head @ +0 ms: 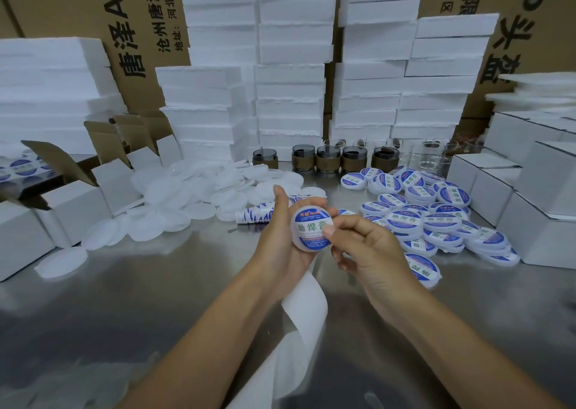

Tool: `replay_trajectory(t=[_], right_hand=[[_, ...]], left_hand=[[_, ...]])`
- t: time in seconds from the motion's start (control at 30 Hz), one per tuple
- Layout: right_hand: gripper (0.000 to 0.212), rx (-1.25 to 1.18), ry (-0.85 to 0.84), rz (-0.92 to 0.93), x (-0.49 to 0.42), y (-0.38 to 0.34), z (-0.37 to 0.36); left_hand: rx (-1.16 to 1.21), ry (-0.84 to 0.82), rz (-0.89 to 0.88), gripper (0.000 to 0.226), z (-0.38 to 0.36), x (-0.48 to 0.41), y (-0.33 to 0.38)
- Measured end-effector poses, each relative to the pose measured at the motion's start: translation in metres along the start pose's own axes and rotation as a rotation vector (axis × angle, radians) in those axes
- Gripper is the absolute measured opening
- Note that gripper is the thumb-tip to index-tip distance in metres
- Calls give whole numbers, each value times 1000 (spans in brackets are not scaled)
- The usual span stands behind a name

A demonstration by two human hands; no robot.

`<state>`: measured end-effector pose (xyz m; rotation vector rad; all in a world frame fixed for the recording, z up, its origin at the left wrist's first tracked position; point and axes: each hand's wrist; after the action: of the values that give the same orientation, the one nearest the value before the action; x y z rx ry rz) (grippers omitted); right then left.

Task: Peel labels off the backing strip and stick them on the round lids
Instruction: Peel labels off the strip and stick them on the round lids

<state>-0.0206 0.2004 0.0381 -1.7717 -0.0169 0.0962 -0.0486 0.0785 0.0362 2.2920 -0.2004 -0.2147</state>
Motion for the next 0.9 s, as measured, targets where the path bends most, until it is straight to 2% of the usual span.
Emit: replay_trajectory(t=[0.37,0.63,0.9], right_hand=[[5,42,107,-44,0,0,0],[7,62,122,-79,-1,0,1],[6,51,136,-106,-2,0,0]], left_hand=[[-38,30,19,64,0,0,-1],[-160,-19,-17,49,-2,2,-2],[-102,-2,23,58,-4,3,-2]])
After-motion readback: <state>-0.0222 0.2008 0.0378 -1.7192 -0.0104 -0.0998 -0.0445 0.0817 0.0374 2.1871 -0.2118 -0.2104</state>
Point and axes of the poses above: each hand's wrist, its own x-axis away from the middle knuckle, its own z-axis out of the back of the hand, y = z × x, and after that the axes turned 3 degrees about -z, right-handed
